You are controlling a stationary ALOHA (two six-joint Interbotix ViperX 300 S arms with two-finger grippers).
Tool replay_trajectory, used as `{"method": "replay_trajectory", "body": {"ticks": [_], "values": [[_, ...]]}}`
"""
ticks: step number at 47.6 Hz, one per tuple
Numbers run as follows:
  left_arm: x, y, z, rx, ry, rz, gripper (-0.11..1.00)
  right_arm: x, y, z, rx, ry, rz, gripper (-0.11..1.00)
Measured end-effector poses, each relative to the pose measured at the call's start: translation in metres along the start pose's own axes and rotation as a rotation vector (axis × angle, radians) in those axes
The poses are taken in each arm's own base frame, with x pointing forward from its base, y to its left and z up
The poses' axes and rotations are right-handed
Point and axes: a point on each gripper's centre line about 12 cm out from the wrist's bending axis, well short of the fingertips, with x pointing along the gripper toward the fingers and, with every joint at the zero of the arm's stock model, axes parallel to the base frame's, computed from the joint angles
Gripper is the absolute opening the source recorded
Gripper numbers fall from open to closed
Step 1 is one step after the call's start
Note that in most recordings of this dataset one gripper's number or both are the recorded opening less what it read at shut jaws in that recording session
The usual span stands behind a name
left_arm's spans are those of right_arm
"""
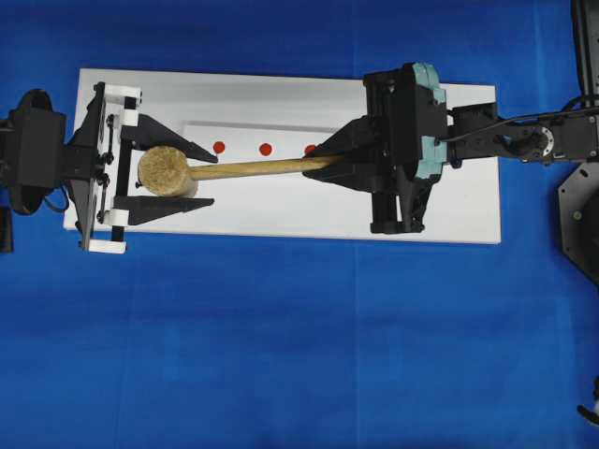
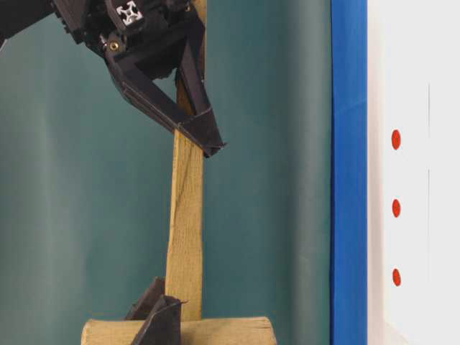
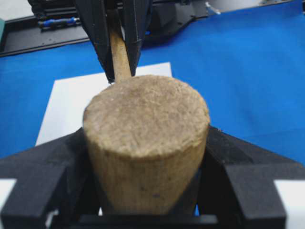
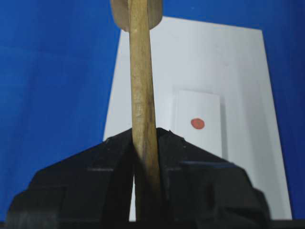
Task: Hit the mark with a hammer.
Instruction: 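Release the mallet head with the left gripper and withdraw left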
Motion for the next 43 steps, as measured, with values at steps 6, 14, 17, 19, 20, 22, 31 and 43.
{"method": "replay_trajectory", "body": {"ticks": [6,14,17,19,20,22,31,43], "values": [[-0.001,0.000,0.003,-0.006,-0.011,0.000,0.73,0.000,0.000,-0.001,0.024,0.003,0.001,0.03],[-0.006,0.001,0.009,-0.007,-0.033,0.005,0.76,0.000,-0.001,-0.001,0.057,0.005,0.000,0.03],[-0.010,0.002,0.009,-0.006,-0.036,0.006,0.75,-0.001,-0.002,-0.003,0.068,0.008,-0.001,0.03],[-0.012,0.002,0.008,-0.008,-0.034,0.008,0.75,-0.002,-0.001,-0.005,0.077,0.011,0.003,0.03],[-0.015,0.002,0.008,-0.008,-0.034,0.010,0.75,-0.004,-0.001,-0.006,0.080,0.011,0.003,0.03],[-0.018,0.003,0.006,-0.007,-0.034,0.010,0.75,-0.006,-0.001,-0.007,0.086,0.013,0.006,0.03],[-0.046,0.004,0.004,-0.011,-0.044,0.018,0.75,-0.018,0.000,-0.011,0.122,0.009,0.016,0.03],[-0.088,0.003,0.002,-0.013,-0.044,0.017,0.75,-0.024,-0.001,-0.014,0.139,0.009,0.013,0.03]]}}
